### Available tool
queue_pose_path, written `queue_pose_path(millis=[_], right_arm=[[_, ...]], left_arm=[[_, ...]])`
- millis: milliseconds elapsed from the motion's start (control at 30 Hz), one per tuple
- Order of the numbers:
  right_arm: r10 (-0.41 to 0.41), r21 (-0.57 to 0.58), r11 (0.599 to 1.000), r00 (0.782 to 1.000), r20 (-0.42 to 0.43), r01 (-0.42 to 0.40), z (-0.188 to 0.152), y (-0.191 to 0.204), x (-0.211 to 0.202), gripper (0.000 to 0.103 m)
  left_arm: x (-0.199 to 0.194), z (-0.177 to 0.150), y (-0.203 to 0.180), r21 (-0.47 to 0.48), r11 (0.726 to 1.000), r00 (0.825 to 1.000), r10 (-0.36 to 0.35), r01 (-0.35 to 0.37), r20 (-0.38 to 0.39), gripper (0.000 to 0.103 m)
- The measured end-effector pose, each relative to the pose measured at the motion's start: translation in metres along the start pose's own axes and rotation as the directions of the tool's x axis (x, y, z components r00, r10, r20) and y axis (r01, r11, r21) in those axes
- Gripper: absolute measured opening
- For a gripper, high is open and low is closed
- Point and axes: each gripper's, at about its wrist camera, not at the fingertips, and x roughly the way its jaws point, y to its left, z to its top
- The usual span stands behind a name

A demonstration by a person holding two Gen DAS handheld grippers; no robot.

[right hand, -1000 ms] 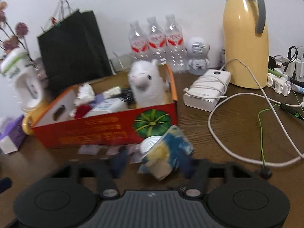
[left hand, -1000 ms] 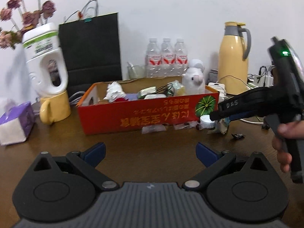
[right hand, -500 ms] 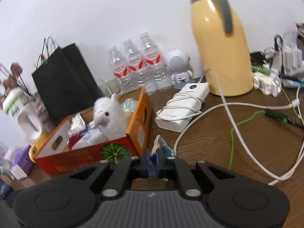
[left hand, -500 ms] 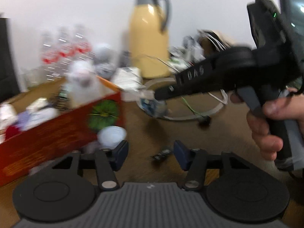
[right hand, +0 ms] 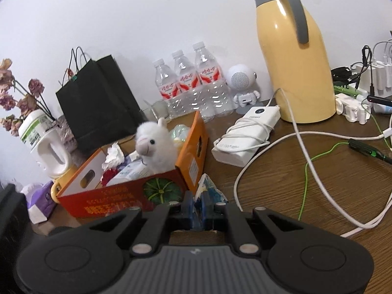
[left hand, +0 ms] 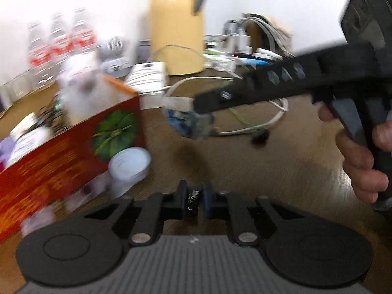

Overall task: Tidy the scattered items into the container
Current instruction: 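Grasp the small black item with the left tool while the right grasps the blue-white wrapper, then carry the black item and blue-white wrapper into the box with both tools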

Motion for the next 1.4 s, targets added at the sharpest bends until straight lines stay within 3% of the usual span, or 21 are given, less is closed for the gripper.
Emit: queue_pose_path(millis=[67,133,300,367,400,467,533,600,700,800,867,933,1100,1333,1400], right_arm=[[0.032,-0.02,0.999,0.999,-0.027,-0.033,-0.003,0.005,0.004,0.006],[0.09,-0.054,0.994,0.992,-0.088,-0.095,-0.007,0.015,0.009,0.006],[0.261,-0.171,0.938,0.939,-0.222,-0.301,-0.034,0.066,0.019,0.009],[0.256,-0.24,0.916,0.93,-0.265,-0.321,-0.049,0.09,0.021,0.013],[0.225,-0.284,0.912,0.938,-0.263,-0.298,-0.055,0.101,0.019,0.021],[0.167,-0.346,0.907,0.958,-0.232,-0.242,-0.064,0.118,0.011,0.055],[0.13,-0.349,0.918,0.973,-0.189,-0.19,-0.068,0.126,0.007,0.071],[0.074,-0.382,0.914,0.982,-0.173,-0.136,-0.071,0.134,0.01,0.071],[0.031,-0.474,0.875,0.987,-0.155,-0.102,-0.07,0.146,0.023,0.069],[0.001,-0.488,0.866,0.977,-0.214,-0.108,-0.064,0.145,0.04,0.068],[0.014,-0.431,0.893,0.964,-0.267,-0.132,-0.061,0.139,0.05,0.045],[0.041,-0.388,0.908,0.955,-0.295,-0.159,-0.061,0.136,0.054,0.034],[0.037,-0.393,0.907,0.957,-0.288,-0.153,-0.067,0.149,0.048,0.011],[0.084,-0.363,0.921,0.98,-0.18,-0.145,-0.069,0.171,-0.008,0.009],[0.101,-0.348,0.926,0.985,-0.142,-0.145,-0.078,0.178,-0.03,0.01]], left_arm=[[-0.022,-0.008,0.01,-0.065,0.996,0.997,0.062,-0.06,0.041,0.013],[-0.049,-0.02,0.02,-0.134,0.981,0.984,0.155,-0.143,0.09,0.013],[-0.112,-0.059,0.047,-0.345,0.892,0.935,0.341,-0.291,0.094,0.013],[-0.132,-0.072,0.053,-0.383,0.859,0.914,0.397,-0.34,0.078,0.013],[-0.14,-0.076,0.054,-0.389,0.846,0.903,0.422,-0.364,0.073,0.013],[-0.152,-0.081,0.06,-0.397,0.828,0.886,0.459,-0.396,0.073,0.013],[-0.162,-0.089,0.063,-0.413,0.818,0.879,0.471,-0.4,0.081,0.013],[-0.165,-0.091,0.064,-0.423,0.815,0.879,0.469,-0.395,0.085,0.013],[-0.164,-0.094,0.063,-0.42,0.818,0.88,0.467,-0.392,0.088,0.013],[-0.167,-0.096,0.06,-0.418,0.823,0.878,0.466,-0.385,0.108,0.013],[-0.171,-0.099,0.06,-0.427,0.823,0.879,0.462,-0.375,0.119,0.013],[-0.172,-0.102,0.062,-0.441,0.813,0.876,0.469,-0.379,0.112,0.013],[-0.18,-0.104,0.059,-0.458,0.809,0.875,0.468,-0.369,0.121,0.013],[-0.202,-0.108,0.029,-0.448,0.785,0.82,0.546,-0.428,0.173,0.014],[-0.207,-0.111,0.011,-0.453,0.748,0.768,0.612,-0.484,0.189,0.014]])
